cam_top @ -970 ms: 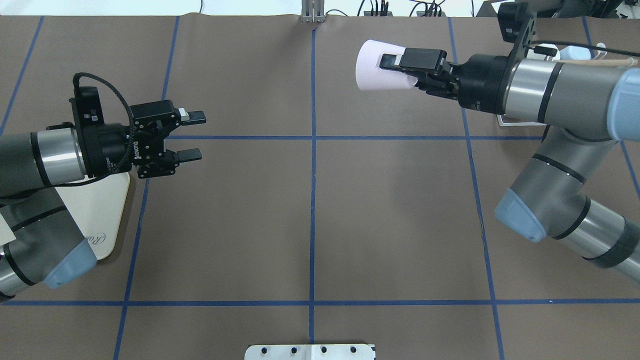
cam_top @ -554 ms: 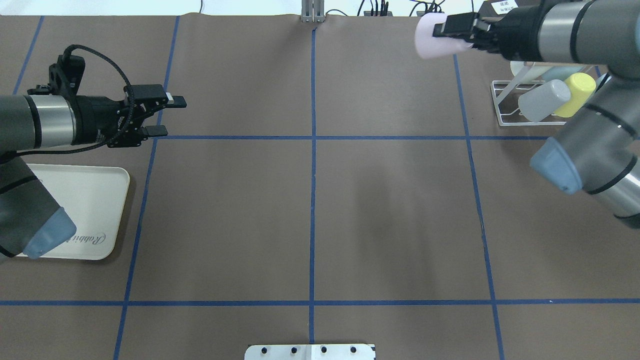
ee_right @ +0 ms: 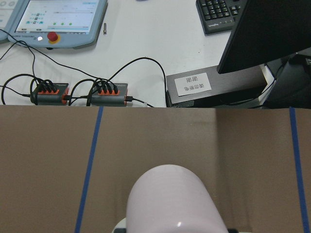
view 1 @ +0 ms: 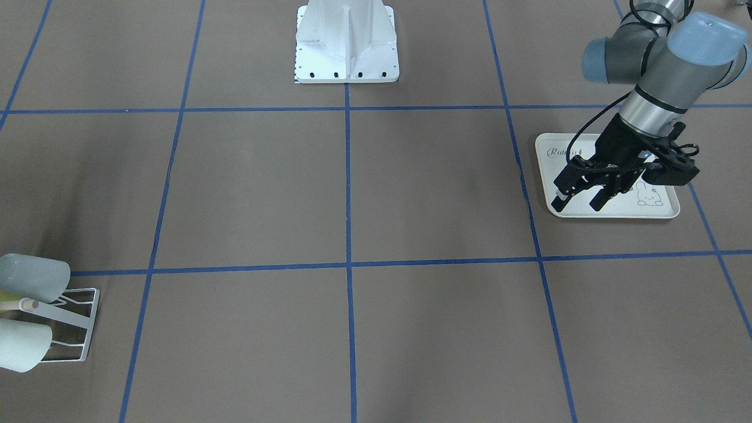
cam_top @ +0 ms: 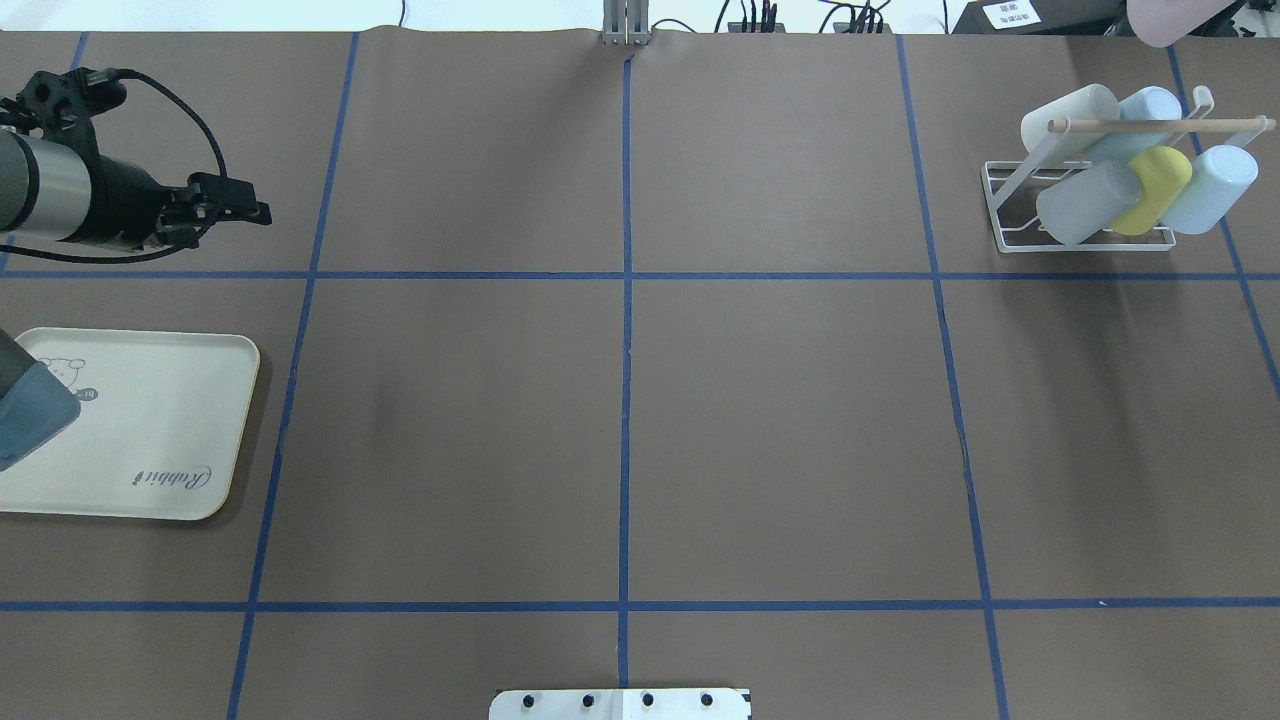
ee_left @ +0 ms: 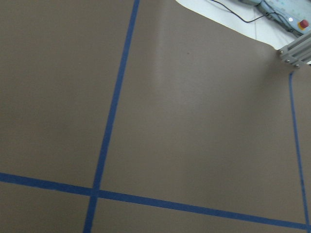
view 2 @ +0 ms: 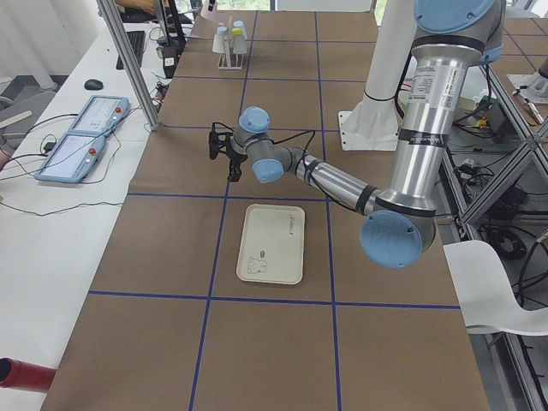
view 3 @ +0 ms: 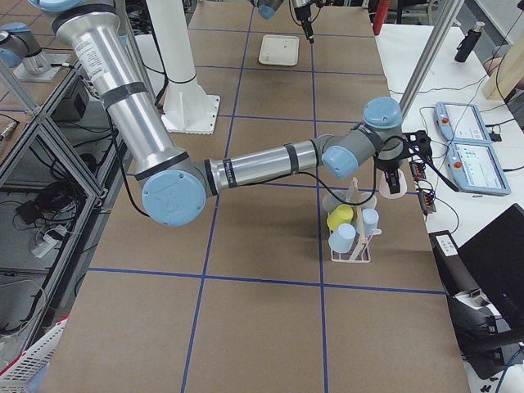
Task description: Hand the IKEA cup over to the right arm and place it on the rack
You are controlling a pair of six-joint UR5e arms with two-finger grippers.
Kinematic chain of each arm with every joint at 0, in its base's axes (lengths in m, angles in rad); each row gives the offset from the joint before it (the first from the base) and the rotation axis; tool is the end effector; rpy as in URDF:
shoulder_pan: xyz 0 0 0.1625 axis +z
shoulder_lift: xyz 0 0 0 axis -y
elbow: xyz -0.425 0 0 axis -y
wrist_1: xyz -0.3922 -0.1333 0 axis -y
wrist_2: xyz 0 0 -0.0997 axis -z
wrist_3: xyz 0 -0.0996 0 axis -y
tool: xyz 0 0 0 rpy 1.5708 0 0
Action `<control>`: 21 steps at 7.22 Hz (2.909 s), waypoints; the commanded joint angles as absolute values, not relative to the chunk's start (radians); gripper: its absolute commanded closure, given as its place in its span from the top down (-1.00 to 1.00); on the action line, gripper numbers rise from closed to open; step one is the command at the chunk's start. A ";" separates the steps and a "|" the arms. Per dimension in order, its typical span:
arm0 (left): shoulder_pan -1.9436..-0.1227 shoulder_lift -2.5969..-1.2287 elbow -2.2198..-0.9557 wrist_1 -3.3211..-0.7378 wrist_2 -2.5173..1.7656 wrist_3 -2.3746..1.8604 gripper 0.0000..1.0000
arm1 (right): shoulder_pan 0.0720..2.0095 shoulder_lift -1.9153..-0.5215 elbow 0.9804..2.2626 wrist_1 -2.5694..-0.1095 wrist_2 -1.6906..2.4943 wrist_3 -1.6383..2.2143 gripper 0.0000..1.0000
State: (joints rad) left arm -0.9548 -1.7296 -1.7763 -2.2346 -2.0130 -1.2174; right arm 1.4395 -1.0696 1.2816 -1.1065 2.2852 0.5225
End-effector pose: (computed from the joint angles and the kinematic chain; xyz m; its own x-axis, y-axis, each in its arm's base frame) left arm 0.2508 -0.5113 0.4035 0.4620 -0.1112 -0.8799 0.3902 0.9164 0.0890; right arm -0.0258 -0.7153 0.4490 0.6535 -0.0522 0.7551 -0.2585 0.9223 0.2874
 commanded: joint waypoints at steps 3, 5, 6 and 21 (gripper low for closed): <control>-0.951 -1.680 -1.786 -2.227 -1.980 -1.184 1.00 | 1.483 -0.970 1.097 -1.336 2.341 0.227 -0.60; -0.950 -1.672 -1.784 -2.224 -1.980 -1.181 1.00 | 1.477 -0.968 1.020 -1.338 2.341 0.166 -0.66; -0.950 -1.674 -1.783 -2.220 -1.980 -1.169 1.00 | 1.473 -0.965 1.014 -1.338 2.341 0.163 -0.66; -0.948 -1.677 -1.784 -2.218 -1.985 -1.167 1.00 | 1.422 -1.009 0.973 -1.335 2.365 0.161 0.96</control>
State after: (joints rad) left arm -0.9467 -1.6768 -1.7812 -2.2182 -1.9824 -1.1676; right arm 1.4240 -1.0107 0.9782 -1.3352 2.3659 0.1619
